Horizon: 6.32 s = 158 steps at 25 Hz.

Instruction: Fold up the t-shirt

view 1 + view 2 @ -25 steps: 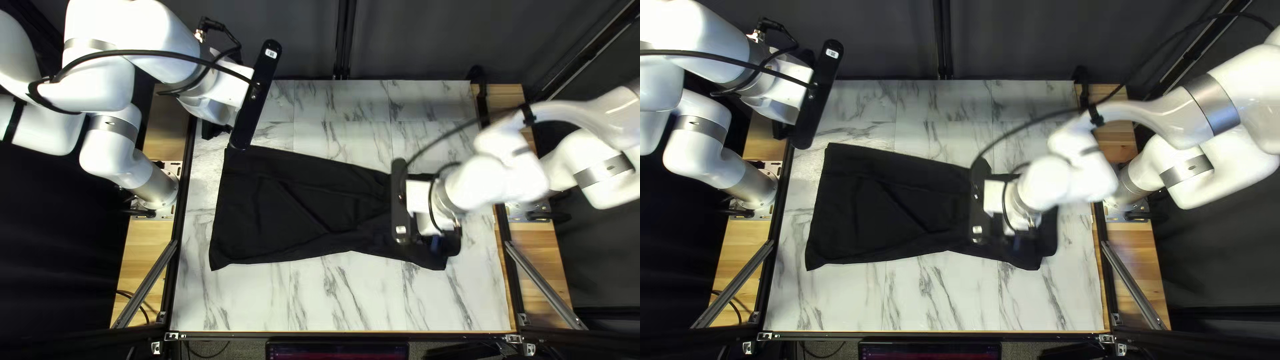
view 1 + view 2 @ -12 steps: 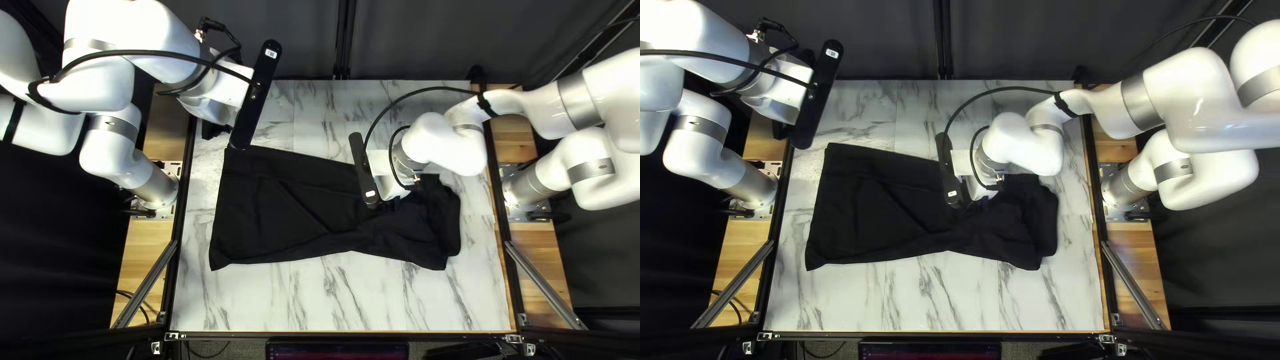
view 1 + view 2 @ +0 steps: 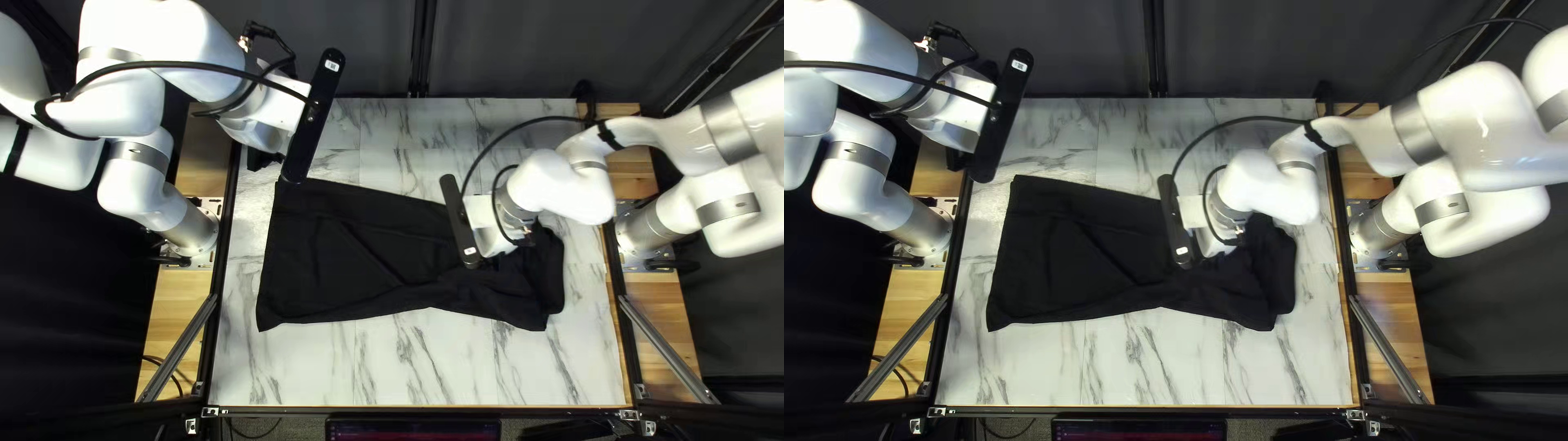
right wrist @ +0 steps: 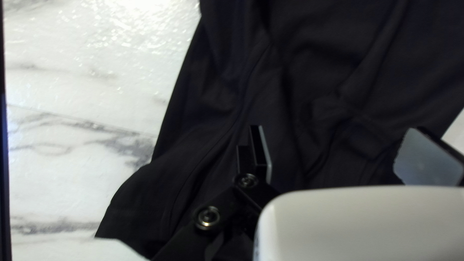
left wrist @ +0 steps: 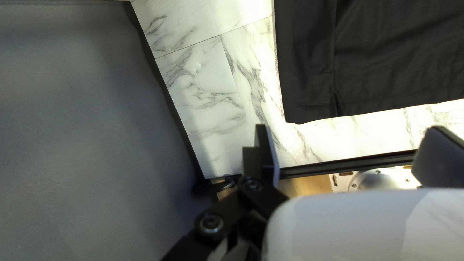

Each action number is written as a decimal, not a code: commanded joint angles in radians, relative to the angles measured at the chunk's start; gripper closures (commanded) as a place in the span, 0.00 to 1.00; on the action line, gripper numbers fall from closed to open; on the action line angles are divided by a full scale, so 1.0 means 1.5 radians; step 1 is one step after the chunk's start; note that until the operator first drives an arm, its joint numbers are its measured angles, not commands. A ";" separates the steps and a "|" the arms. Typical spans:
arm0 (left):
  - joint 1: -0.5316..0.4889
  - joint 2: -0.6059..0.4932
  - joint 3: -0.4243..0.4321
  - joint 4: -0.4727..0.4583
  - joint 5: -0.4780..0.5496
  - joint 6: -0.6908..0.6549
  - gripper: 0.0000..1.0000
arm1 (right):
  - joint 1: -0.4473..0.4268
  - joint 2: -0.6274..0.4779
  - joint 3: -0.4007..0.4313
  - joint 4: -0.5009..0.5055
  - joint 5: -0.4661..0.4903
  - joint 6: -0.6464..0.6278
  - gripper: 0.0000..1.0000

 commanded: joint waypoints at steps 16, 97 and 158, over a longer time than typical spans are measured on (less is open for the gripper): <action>0.000 0.000 0.000 0.000 0.000 0.000 0.00 | 0.045 -0.129 0.129 -0.053 0.112 0.212 0.00; 0.000 0.000 0.000 0.000 0.000 0.000 0.00 | 0.169 0.026 0.076 -0.191 0.042 0.451 0.92; 0.000 0.000 0.000 0.000 0.000 0.000 0.00 | 0.289 -0.062 -0.083 -0.523 0.378 0.414 1.00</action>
